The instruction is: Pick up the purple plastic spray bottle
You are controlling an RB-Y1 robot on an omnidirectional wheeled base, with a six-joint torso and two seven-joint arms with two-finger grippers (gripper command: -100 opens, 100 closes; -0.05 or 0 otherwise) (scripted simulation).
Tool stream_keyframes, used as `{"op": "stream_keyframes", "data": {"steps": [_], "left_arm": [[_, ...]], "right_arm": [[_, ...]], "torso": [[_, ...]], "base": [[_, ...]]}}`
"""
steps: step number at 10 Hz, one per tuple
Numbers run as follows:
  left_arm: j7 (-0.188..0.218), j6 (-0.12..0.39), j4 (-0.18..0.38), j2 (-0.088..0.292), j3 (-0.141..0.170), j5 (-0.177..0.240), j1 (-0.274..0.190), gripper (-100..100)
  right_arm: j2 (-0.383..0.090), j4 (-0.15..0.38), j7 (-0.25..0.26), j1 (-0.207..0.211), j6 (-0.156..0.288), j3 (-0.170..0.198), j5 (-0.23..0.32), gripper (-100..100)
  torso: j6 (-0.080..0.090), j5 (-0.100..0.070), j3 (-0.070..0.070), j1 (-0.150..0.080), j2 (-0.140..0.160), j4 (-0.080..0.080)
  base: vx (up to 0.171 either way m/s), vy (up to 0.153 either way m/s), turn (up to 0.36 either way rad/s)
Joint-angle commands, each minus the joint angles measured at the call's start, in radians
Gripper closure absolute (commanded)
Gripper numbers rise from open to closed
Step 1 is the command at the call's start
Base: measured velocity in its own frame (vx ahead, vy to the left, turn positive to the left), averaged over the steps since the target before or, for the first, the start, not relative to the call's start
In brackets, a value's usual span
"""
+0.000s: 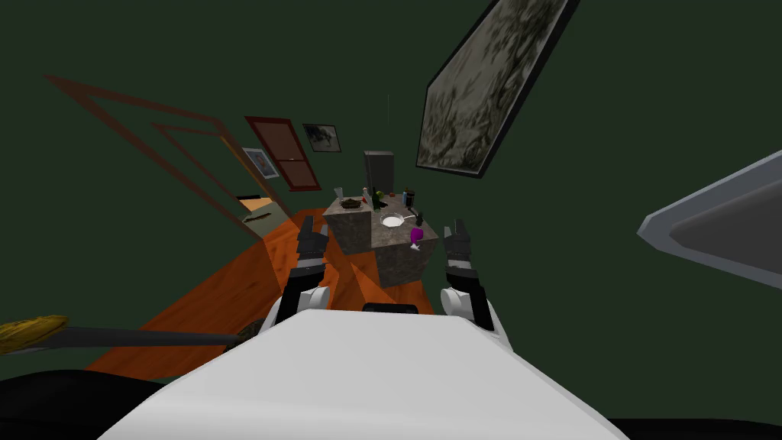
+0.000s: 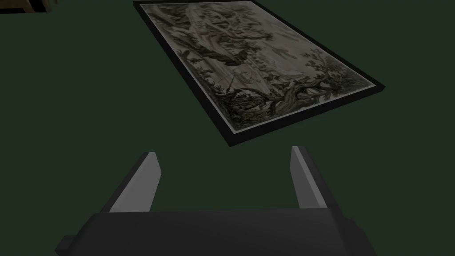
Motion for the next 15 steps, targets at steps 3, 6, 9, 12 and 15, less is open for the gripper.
{"op": "stream_keyframes", "data": {"steps": [3, 6, 9, 12, 15], "left_arm": [[0.0, 0.0, 0.0, 0.0, 0.0, 0.0, 0.0, 0], [0.0, 0.0, 0.0, 0.0, 0.0, 0.0, 0.0, 0], [0.0, 0.0, 0.0, 0.0, 0.0, 0.0, 0.0, 0], [0.0, 0.0, 0.0, 0.0, 0.0, 0.0, 0.0, 0], [0.0, 0.0, 0.0, 0.0, 0.0, 0.0, 0.0, 0]], "right_arm": [[-0.05, 0.016, -0.053, -0.009, 0.058, -0.006, -0.084, -100], [-0.068, 0.032, -0.097, -0.016, 0.106, -0.011, -0.155, -100], [-0.08, 0.053, -0.15, -0.025, 0.166, -0.016, -0.244, -100], [-0.087, 0.08, -0.212, -0.034, 0.236, -0.023, -0.331, -100], [-0.089, 0.096, -0.245, -0.039, 0.274, -0.026, -0.405, -100]], "torso": [[0.0, -0.001, 0.0, -0.003, 0.0, 0.0], [0.0, -0.001, 0.0, -0.004, 0.001, 0.0], [0.0, -0.001, 0.0, -0.005, 0.0, 0.0], [0.0, -0.001, 0.0, -0.002, 0.0, 0.0], [0.0, -0.001, 0.0, -0.003, 0.0, 0.0]], "base": [[-0.004, -0.04, -0.037], [-0.008, -0.055, -0.038], [0.005, -0.056, -0.035], [0.0, -0.042, -0.028], [0.0, -0.045, -0.02]]}}
